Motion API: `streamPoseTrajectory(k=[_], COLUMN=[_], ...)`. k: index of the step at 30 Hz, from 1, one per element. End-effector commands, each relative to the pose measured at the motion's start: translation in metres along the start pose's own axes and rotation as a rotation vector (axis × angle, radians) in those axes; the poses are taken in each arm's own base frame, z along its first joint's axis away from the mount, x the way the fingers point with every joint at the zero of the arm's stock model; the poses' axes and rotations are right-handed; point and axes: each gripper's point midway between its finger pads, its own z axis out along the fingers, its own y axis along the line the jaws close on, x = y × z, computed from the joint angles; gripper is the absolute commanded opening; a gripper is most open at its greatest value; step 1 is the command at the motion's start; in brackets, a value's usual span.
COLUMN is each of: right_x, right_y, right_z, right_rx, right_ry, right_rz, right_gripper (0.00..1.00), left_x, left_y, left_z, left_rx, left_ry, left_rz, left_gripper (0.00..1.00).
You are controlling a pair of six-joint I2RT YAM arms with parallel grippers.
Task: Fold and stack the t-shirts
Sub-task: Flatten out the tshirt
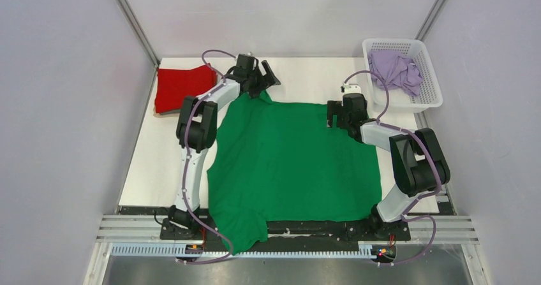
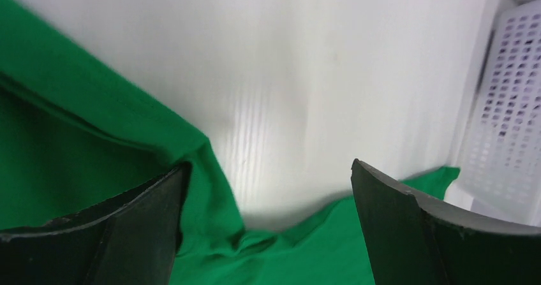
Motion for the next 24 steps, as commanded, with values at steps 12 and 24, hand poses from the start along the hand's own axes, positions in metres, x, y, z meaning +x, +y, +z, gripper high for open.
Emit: streamPoseTrajectory(k=[12, 24], right_x=[-0.014, -0.023], right_y=[-0.007, -0.006], right_z=[-0.002, -0.024], right_rx=[0.040, 0.016], right_ry=[-0.035, -0.073], right_rz=[-0.004, 0.030], right_gripper=[0.98, 0.98], left_x=[-0.082, -0.032], left_y=[-0.093, -0.057], left_z=[-0.011, -0.078], left_rx=[0.180, -0.141], left_ry=[-0.195, -0.139], left_rz=[0.041, 0.210], left_gripper=[1.00, 1.00])
